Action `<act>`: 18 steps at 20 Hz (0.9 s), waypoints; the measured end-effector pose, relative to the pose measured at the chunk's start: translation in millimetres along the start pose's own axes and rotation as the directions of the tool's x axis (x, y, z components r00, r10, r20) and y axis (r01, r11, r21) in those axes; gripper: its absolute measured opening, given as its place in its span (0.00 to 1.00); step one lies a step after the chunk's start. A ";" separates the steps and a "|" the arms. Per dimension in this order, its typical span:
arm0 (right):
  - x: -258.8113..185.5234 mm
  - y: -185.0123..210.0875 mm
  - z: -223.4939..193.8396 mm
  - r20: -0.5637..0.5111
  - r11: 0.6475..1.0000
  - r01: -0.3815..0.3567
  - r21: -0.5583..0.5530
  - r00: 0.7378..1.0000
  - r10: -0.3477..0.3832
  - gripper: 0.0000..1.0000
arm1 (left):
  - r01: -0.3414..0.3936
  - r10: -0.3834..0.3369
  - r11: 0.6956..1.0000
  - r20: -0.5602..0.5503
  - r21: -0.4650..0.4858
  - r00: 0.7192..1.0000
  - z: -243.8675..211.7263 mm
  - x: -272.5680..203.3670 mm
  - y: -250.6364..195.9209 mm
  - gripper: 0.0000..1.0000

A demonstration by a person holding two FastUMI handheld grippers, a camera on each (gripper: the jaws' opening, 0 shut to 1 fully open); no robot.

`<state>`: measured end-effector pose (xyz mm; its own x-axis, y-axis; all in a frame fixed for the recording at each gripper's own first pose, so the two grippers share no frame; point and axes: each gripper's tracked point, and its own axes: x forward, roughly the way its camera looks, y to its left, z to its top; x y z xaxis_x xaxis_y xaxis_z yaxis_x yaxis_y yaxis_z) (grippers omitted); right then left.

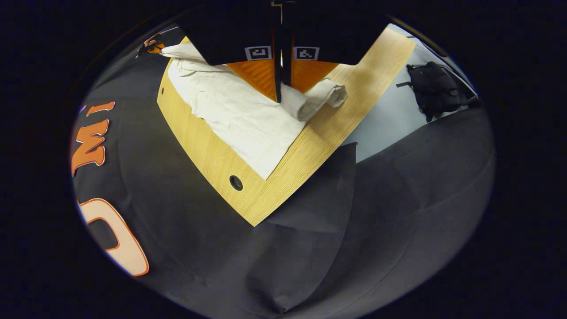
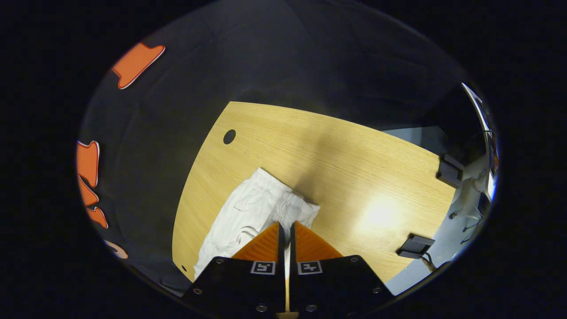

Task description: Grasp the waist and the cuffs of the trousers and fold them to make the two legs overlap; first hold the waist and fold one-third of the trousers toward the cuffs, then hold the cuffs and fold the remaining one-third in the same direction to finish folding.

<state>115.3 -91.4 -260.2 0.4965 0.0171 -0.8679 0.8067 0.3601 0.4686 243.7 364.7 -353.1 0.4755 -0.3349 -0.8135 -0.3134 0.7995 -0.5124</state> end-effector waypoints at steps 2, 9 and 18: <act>7.2 7.7 6.3 -0.017 1.000 -0.010 0.012 1.000 0.010 0.04 | -0.005 0.005 1.000 -0.008 -0.004 1.000 9.3 10.0 -5.7 0.05; 41.3 42.3 30.2 -0.066 0.997 -0.054 0.053 0.996 0.058 0.04 | -0.021 0.026 0.994 -0.048 0.106 0.998 43.5 42.8 -39.2 0.05; 96.2 86.3 48.3 -0.141 0.987 -0.098 0.126 0.983 0.116 0.04 | -0.106 0.119 0.985 -0.093 0.135 0.989 80.8 90.8 -58.7 0.04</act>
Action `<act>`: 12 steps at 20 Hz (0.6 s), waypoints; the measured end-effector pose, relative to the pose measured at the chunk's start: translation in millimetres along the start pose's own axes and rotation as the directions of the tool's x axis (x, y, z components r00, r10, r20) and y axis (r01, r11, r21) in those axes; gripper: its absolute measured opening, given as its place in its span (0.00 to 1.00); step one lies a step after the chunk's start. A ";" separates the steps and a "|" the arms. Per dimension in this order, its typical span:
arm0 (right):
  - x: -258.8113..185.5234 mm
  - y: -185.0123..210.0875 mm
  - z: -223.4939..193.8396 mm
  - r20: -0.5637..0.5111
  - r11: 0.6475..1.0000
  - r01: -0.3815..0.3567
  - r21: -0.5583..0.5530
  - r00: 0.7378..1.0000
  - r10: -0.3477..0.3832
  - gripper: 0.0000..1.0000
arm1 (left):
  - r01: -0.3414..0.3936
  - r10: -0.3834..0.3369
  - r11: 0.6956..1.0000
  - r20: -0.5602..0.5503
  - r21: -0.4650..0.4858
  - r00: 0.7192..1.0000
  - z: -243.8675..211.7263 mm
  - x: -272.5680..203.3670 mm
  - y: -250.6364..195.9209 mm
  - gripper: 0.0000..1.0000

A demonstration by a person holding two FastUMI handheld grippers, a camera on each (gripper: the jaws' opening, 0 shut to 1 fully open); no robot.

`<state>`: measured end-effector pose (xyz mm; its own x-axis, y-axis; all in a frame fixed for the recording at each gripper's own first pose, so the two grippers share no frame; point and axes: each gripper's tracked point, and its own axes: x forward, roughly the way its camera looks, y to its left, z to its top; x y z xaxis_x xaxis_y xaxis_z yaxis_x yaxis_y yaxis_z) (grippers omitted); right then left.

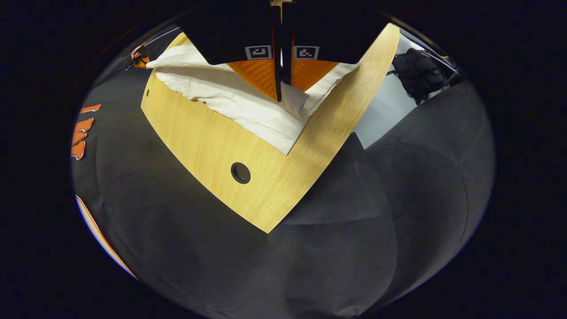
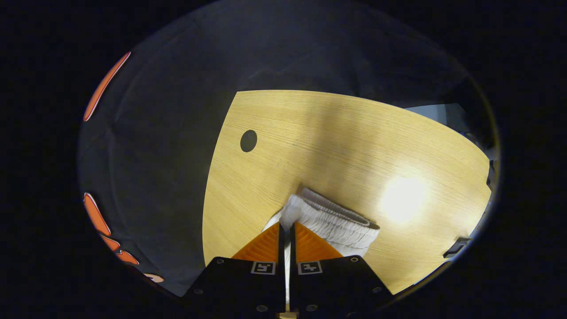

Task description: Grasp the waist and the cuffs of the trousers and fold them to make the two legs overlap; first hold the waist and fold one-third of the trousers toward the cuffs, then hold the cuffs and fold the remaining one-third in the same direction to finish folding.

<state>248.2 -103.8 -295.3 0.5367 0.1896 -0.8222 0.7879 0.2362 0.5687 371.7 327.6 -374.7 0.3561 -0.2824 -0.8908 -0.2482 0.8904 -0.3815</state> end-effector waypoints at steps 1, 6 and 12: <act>3.7 2.1 0.8 -0.007 1.000 -0.007 -0.001 1.000 0.007 0.04 | -0.017 0.017 1.000 -0.006 0.003 1.000 -1.8 3.8 2.8 0.04; 19.0 4.3 7.0 -0.008 0.999 -0.038 -0.002 0.999 0.038 0.04 | -0.029 0.029 0.999 -0.034 -0.021 0.999 -2.3 29.7 6.1 0.04; 5.0 26.4 27.1 0.072 0.975 -0.210 0.067 0.976 0.205 0.10 | 0.014 -0.009 0.997 0.065 -0.081 0.998 10.6 29.9 -0.9 0.09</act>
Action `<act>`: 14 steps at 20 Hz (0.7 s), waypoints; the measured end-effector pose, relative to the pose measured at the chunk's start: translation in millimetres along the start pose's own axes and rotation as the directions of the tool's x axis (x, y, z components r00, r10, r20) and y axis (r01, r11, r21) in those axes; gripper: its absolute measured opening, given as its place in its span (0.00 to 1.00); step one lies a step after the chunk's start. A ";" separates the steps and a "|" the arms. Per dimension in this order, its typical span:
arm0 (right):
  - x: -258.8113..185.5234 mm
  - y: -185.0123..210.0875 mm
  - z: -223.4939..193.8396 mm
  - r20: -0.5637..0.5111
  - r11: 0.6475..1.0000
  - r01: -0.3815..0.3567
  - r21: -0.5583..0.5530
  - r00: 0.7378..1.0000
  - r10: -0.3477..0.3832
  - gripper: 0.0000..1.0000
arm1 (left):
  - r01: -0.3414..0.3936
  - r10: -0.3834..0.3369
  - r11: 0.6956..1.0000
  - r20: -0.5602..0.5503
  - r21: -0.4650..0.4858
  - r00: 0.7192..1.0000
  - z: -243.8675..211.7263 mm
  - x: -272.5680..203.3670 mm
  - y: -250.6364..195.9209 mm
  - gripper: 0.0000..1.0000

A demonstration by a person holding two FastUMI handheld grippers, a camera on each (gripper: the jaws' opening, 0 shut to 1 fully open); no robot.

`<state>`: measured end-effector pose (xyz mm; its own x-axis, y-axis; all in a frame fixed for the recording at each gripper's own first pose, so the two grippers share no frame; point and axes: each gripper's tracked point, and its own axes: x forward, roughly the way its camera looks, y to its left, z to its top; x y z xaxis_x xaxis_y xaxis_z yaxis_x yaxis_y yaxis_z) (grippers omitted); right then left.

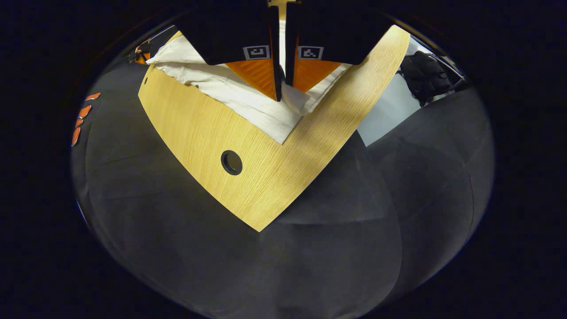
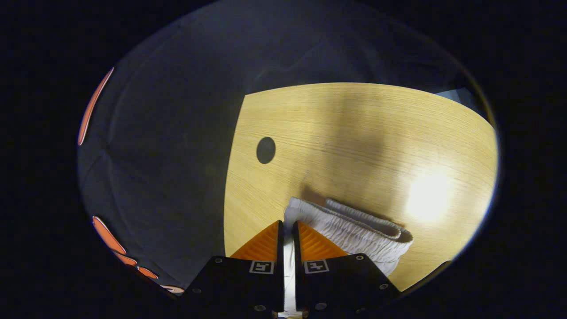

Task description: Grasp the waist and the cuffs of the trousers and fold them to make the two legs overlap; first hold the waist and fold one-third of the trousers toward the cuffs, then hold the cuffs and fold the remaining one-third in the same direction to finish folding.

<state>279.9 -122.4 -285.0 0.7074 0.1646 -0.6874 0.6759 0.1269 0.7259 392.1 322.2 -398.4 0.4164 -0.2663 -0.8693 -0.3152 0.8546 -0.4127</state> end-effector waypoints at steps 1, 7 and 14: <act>-3.9 3.8 1.2 0.022 0.999 -0.042 -0.006 0.999 0.042 0.12 | -0.002 0.002 1.000 0.022 -0.010 1.000 2.7 -1.4 0.4 0.15; -35.8 -16.0 9.3 0.083 0.980 -0.004 -0.200 0.996 0.021 0.29 | 0.016 -0.023 0.999 0.143 0.052 0.990 16.6 -36.3 -10.6 0.72; -68.0 -81.9 -23.2 0.035 0.926 0.145 -0.349 0.989 -0.141 0.88 | 0.048 -0.075 0.970 0.106 0.238 0.992 -13.1 -80.0 -65.0 1.00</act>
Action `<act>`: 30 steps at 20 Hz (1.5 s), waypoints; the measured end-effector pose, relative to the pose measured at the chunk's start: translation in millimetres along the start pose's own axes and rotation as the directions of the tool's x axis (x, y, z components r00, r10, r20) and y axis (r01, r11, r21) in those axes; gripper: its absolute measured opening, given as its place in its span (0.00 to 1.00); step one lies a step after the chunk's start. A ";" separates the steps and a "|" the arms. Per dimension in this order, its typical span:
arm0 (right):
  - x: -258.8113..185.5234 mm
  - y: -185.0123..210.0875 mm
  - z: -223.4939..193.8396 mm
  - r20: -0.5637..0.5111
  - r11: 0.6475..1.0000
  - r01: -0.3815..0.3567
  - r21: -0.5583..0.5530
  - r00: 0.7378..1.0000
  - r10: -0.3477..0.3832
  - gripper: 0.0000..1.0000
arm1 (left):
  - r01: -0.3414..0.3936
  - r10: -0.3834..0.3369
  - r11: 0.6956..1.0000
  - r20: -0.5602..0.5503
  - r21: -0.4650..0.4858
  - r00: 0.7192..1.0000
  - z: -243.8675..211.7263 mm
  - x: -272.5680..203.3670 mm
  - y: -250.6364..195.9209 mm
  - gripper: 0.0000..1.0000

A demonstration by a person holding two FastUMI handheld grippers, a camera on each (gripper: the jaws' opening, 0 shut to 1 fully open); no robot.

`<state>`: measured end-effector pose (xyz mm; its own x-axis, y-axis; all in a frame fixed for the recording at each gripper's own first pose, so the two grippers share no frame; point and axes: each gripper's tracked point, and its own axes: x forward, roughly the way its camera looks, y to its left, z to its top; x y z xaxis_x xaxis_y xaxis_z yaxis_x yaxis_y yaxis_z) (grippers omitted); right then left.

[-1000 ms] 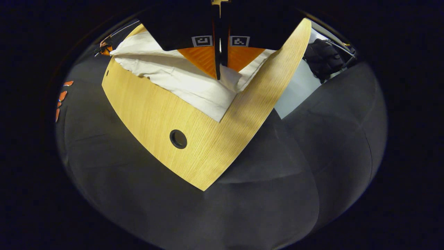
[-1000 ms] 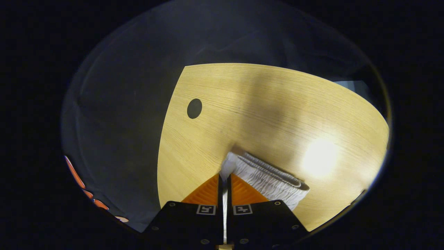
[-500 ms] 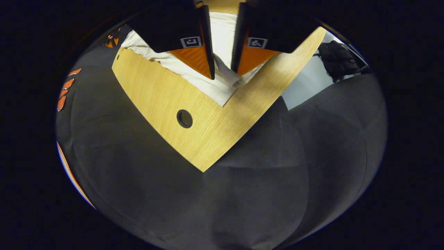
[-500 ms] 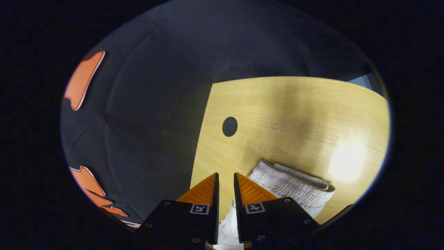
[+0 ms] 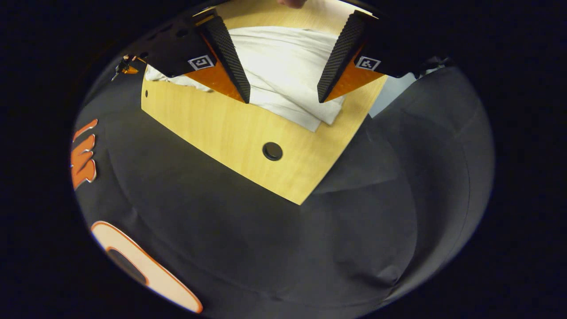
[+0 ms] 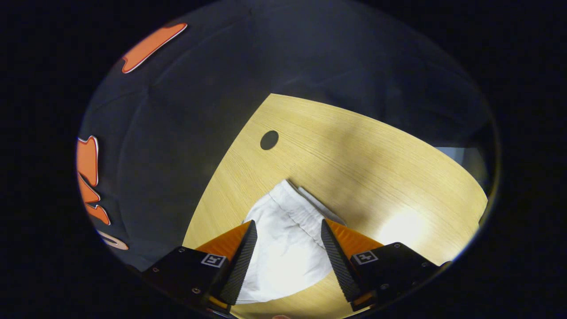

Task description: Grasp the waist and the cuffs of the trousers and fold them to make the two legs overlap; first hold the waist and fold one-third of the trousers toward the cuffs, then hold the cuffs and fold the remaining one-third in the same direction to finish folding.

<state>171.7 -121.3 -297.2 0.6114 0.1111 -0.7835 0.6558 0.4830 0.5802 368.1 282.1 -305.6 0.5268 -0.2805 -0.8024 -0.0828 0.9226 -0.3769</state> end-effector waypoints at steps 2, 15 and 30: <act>-5.3 -13.6 -8.1 -0.004 1.000 0.030 -0.010 1.000 -0.030 0.93 | -0.010 0.015 0.996 -0.059 0.089 0.998 -24.6 -9.0 -13.0 1.00; 36.1 -37.5 -32.3 -0.015 0.996 0.024 0.090 1.000 -0.022 0.96 | -0.039 0.084 0.953 -0.139 0.301 0.987 -116.9 -17.4 -58.0 1.00; 51.0 -51.3 -21.1 0.084 0.959 -0.100 0.267 0.993 0.080 0.23 | -0.002 0.064 0.924 -0.150 0.382 0.987 -221.4 -42.3 -124.1 1.00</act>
<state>159.8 -122.1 -371.6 0.6970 0.0764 -0.7129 0.6856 0.2201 0.6939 168.8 120.7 -327.3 0.3873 -0.2571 -0.8854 0.2457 0.9544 -0.1696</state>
